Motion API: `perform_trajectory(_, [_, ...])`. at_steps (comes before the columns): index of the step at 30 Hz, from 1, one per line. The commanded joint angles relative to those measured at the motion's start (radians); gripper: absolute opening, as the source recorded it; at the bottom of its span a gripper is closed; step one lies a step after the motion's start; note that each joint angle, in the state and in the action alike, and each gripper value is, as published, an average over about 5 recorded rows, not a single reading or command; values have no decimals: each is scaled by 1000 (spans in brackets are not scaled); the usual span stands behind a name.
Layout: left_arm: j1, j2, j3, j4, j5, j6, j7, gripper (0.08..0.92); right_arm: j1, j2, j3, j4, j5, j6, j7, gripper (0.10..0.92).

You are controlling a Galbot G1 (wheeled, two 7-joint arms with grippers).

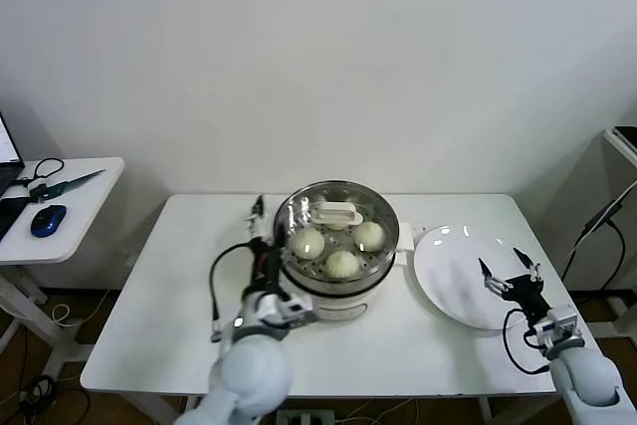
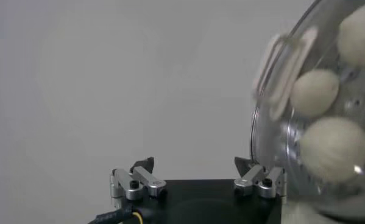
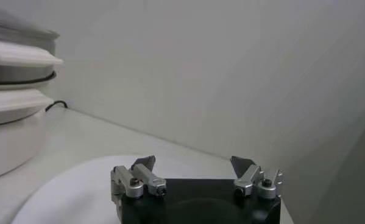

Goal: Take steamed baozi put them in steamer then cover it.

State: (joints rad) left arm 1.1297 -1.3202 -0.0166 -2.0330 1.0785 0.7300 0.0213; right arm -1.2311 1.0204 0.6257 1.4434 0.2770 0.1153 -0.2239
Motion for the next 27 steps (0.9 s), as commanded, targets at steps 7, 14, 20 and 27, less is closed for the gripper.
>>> perform_trajectory(7, [284,-33,-537,30,-955,-729,-194,823,-26,17,2,71,41,-3,10,823])
perform_trajectory(14, [326,-45,-611,118,-1148,-817,-81,823,-42,16,0,95,41,1,1,823])
perform_trajectory(20, [372,-23,-582,125,-1214,-815,-56,823,-56,10,7,98,60,11,-9,823])
perform_trajectory(27, [371,-40,-558,110,-1207,-779,-45,823,-70,11,21,102,86,24,-12,823])
